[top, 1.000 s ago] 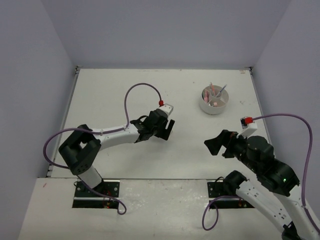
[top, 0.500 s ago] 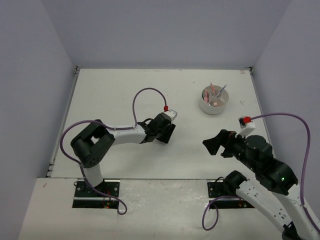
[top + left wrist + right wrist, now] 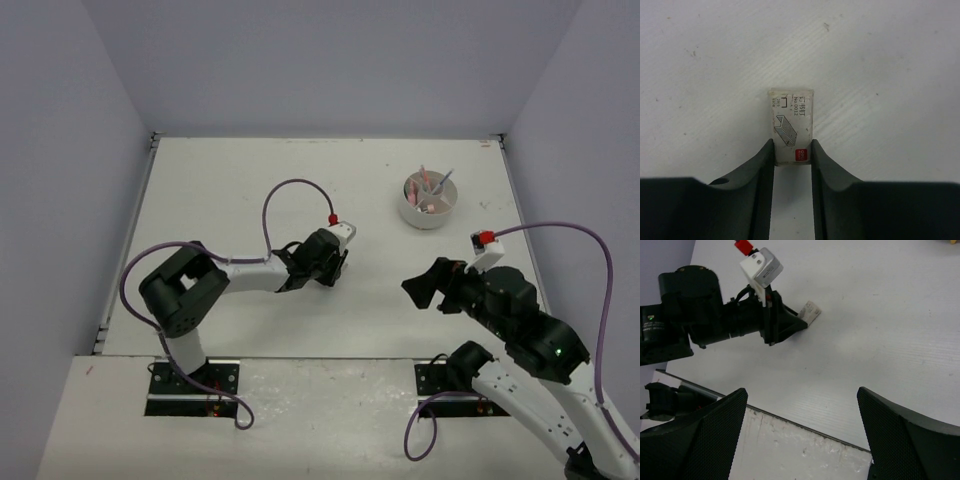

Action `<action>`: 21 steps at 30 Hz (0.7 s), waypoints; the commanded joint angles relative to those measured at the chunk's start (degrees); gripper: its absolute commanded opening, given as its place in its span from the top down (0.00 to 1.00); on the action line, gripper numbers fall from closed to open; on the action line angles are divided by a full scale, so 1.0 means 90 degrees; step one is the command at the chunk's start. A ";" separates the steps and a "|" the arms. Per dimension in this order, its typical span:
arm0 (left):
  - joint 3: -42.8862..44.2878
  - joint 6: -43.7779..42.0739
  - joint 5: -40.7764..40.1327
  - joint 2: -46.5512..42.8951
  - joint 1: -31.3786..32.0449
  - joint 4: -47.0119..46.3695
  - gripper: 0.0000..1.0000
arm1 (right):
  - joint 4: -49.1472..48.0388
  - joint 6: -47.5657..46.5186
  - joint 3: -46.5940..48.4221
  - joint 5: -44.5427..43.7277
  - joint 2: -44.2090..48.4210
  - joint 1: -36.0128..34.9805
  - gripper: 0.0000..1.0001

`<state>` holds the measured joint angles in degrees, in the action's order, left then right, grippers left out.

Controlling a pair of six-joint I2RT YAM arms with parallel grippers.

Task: Sort the stationery into containers
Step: Pick up the stationery from the center of the board.

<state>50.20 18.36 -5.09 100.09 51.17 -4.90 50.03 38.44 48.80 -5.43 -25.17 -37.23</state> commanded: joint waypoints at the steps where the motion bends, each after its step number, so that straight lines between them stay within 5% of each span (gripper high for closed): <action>1: -0.0966 -0.0611 0.0687 -0.1510 0.0314 -0.1843 1.00 | -0.0617 0.0013 -0.0116 0.0165 -0.0605 -0.0004 0.15; 5: -0.1799 -0.0999 0.1015 -0.2281 0.0653 -0.3301 1.00 | -0.1111 0.0028 -0.0142 0.0603 -0.1187 -0.0004 0.26; 14: -0.2515 -0.1423 0.1743 -0.2891 0.1377 -0.4780 1.00 | -0.1992 0.0074 -0.0234 0.1510 -0.2000 -0.0004 0.51; 21: -0.2648 -0.1376 0.1934 -0.2889 0.1514 -0.5373 1.00 | -0.2174 0.0084 -0.0711 0.1894 -0.2033 -0.0004 0.57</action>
<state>26.77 7.77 10.57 75.22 64.24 -44.53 33.39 39.06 44.33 7.55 -43.62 -37.23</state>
